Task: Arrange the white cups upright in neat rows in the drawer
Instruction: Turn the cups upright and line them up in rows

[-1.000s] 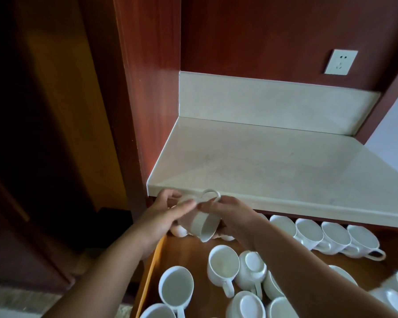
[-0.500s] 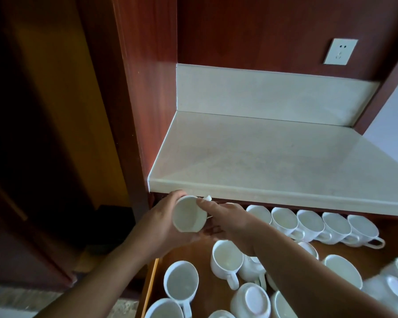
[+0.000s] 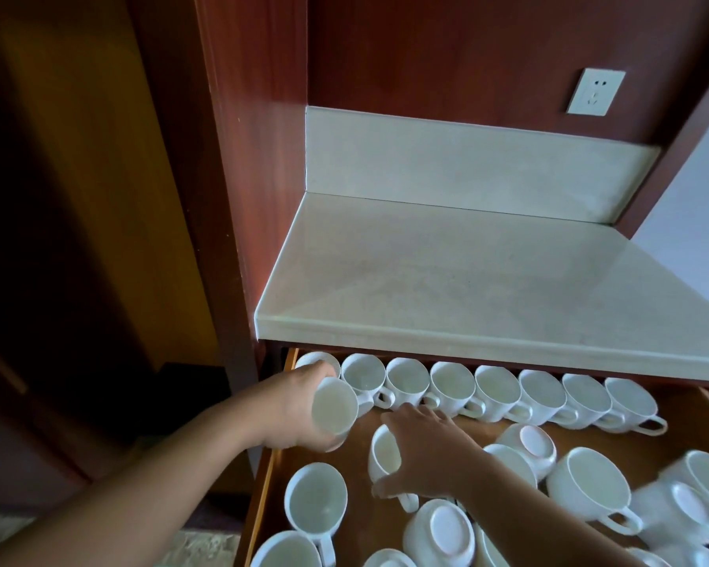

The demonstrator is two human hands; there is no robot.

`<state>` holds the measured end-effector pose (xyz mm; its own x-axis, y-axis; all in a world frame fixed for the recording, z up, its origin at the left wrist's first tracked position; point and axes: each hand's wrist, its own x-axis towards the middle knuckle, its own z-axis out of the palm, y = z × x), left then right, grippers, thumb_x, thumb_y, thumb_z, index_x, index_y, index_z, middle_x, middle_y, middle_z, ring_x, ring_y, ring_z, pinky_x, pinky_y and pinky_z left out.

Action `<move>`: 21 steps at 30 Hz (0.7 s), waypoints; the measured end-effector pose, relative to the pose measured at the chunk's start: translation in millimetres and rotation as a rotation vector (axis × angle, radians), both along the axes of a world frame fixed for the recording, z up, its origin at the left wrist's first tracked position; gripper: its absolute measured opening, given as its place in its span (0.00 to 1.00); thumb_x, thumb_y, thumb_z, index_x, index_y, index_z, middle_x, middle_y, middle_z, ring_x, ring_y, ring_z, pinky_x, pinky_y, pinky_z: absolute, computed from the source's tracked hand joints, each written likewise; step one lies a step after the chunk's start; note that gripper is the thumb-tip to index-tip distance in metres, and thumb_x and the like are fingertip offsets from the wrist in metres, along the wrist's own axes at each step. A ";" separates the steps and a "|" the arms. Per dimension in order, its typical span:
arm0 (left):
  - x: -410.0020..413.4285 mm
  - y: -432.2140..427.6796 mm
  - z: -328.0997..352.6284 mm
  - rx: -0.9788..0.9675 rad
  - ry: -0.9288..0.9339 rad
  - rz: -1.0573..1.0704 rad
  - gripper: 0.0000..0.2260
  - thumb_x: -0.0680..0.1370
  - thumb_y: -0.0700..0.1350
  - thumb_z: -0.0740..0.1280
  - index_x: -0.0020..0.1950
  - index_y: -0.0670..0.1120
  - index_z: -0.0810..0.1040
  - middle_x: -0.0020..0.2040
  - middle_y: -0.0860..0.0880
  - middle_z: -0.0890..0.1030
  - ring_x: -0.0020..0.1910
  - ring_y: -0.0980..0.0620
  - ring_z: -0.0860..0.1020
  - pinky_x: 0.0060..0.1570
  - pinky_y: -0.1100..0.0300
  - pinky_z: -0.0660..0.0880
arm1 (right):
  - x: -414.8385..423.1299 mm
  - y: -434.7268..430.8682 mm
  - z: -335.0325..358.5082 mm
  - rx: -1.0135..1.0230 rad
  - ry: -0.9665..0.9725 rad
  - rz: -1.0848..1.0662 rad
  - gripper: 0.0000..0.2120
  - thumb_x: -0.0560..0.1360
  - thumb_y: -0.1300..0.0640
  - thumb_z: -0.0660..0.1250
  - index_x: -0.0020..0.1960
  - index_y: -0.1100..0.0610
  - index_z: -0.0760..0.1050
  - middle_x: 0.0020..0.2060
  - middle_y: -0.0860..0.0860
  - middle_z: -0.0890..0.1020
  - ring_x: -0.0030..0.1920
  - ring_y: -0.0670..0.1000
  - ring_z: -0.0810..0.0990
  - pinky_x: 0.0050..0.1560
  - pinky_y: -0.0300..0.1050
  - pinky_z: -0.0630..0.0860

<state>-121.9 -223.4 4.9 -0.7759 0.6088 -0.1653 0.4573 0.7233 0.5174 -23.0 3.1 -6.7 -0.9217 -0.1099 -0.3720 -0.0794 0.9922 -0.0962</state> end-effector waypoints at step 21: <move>1.7 21.6 4.0 -0.491 0.121 -0.338 0.43 0.71 0.43 0.76 0.81 0.55 0.58 0.75 0.55 0.62 0.72 0.51 0.61 0.64 0.58 0.68 | -22.2 2.3 -26.3 -0.090 0.090 -0.018 0.40 0.69 0.46 0.74 0.74 0.55 0.60 0.67 0.53 0.70 0.69 0.55 0.67 0.69 0.50 0.69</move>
<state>-120.2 -201.9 8.8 -0.5837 0.6997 -0.4119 0.7381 0.6687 0.0900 -45.3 5.4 -33.0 -0.9531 -0.1220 -0.2769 -0.0738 0.9812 -0.1784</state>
